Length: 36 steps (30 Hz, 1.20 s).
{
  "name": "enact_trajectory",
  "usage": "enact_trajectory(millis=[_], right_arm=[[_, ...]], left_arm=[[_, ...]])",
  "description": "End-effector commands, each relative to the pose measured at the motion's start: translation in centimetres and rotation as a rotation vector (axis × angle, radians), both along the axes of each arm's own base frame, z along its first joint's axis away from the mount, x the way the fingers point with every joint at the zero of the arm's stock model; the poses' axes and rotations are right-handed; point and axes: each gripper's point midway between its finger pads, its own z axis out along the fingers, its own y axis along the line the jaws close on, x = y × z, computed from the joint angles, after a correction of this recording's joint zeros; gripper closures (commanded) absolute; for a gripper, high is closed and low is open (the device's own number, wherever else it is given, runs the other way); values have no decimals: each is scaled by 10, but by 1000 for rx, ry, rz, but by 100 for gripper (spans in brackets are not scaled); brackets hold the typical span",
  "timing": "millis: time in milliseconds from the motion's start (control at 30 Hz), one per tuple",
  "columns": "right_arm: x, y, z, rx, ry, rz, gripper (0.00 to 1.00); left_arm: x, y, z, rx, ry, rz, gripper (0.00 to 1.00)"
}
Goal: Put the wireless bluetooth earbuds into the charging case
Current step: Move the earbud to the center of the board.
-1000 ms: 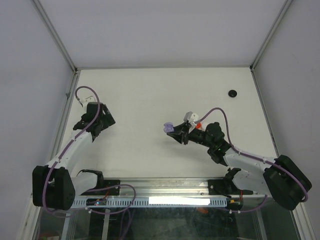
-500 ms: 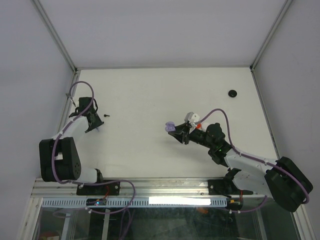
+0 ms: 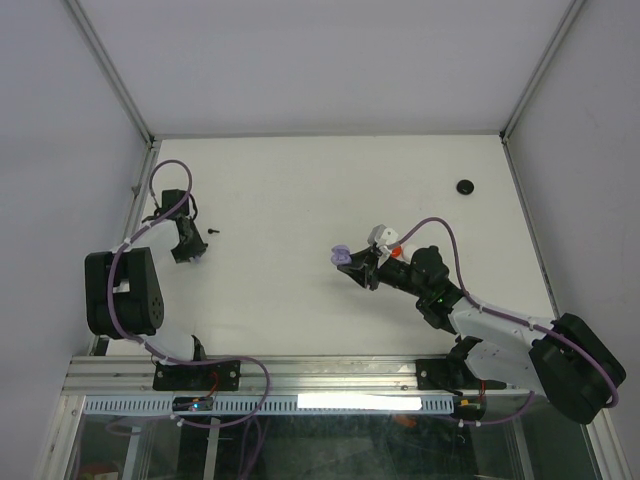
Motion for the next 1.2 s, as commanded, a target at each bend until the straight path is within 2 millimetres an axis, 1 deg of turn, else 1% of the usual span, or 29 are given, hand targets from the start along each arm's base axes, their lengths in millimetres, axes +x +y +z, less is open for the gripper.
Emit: enact_trajectory(millis=[0, 100, 233, 333, 400, 633, 767, 867, 1000, 1100, 1167], right_arm=[[6, 1, 27, 47, -79, -12, 100], [6, 1, 27, 45, -78, -13, 100], [6, 1, 27, 43, -79, -12, 100], [6, 0, 28, 44, -80, -14, 100], [6, 0, 27, 41, -79, -14, 100], [6, 0, 28, 40, -82, -15, 100], [5, 0, 29, 42, -84, -14, 100], [5, 0, 28, 41, -85, -12, 100], [5, 0, 28, 41, -85, -10, 100], [6, 1, 27, 40, -86, -11, 100], [7, 1, 26, 37, -86, -13, 100]], left_arm=[[15, 6, 11, 5, -33, -11, 67], [17, 6, 6, 0, -9, -19, 71], [17, 4, -2, -17, 28, -31, 71], [13, 1, -8, -34, 56, -34, 72], [10, 0, -11, -42, 71, -32, 74], [3, -5, -11, -70, 84, -24, 82], [-1, -12, -9, -104, 80, -25, 87], [-4, -19, -7, -135, 69, -23, 89], [-9, -31, 2, -166, 35, -26, 91], [-10, -48, 10, -186, 5, -43, 92], [-9, -63, 14, -188, -8, -72, 92]])
